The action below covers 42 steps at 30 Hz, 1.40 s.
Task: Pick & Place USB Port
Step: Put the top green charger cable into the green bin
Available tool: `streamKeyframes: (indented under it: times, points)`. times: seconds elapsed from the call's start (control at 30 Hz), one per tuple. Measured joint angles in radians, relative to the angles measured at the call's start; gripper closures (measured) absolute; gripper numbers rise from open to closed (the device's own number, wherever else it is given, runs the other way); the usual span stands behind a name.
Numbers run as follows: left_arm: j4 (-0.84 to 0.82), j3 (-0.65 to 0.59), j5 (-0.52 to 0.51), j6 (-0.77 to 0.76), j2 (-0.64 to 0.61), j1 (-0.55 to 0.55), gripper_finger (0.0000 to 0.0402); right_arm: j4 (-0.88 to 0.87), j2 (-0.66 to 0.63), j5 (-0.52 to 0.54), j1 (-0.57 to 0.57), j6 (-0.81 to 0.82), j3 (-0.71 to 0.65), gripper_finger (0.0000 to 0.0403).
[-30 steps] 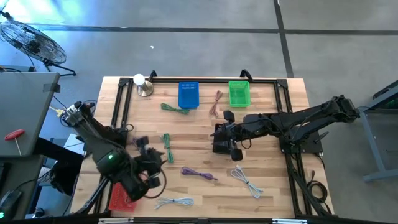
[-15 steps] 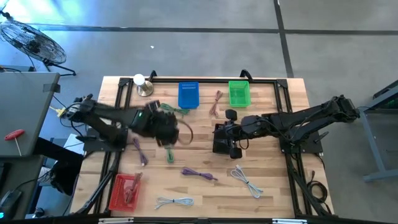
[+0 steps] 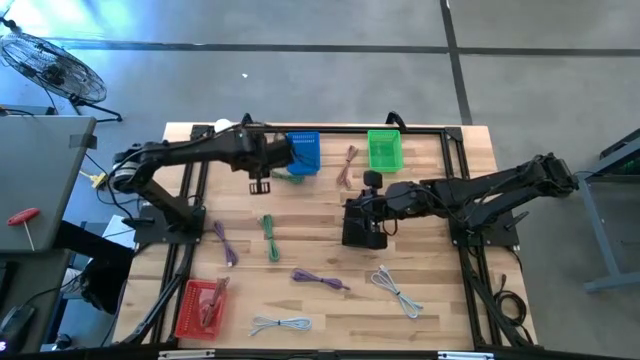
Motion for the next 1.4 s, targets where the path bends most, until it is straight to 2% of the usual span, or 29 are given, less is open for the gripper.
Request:
streamKeyframes:
  times: [0.13, 0.23, 0.43, 0.63, 0.97, 1.17, 1.4]
  points:
    - [0.112, -0.071, 0.008, 0.027, 0.000, 0.068, 0.0284, -0.021, 0.000, -0.001, 0.000, -0.001, 0.000, 0.0263]
    - [0.134, -0.115, 0.051, 0.039, 0.000, 0.107, 0.0284, -0.047, 0.000, -0.001, 0.000, 0.014, 0.000, 0.0263]
    - [0.147, -0.170, 0.253, 0.056, 0.001, 0.203, 0.0284, -0.080, 0.000, -0.001, 0.000, 0.040, 0.000, 0.0263]
    - [0.175, -0.178, 0.414, 0.095, 0.001, 0.242, 0.0284, -0.075, 0.000, 0.006, 0.000, 0.039, 0.000, 0.0263]
    - [0.339, -0.178, 0.445, 0.356, 0.037, 0.240, 0.0284, -0.100, 0.000, 0.018, 0.000, 0.077, 0.000, 0.0263]
    - [0.349, -0.178, 0.432, 0.391, 0.113, 0.240, 0.0284, -0.141, 0.000, 0.018, 0.000, 0.113, 0.000, 0.0263]
    - [0.345, -0.178, 0.360, 0.398, 0.195, 0.240, 0.0284, -0.145, 0.000, 0.018, 0.002, 0.128, 0.000, 0.0263]
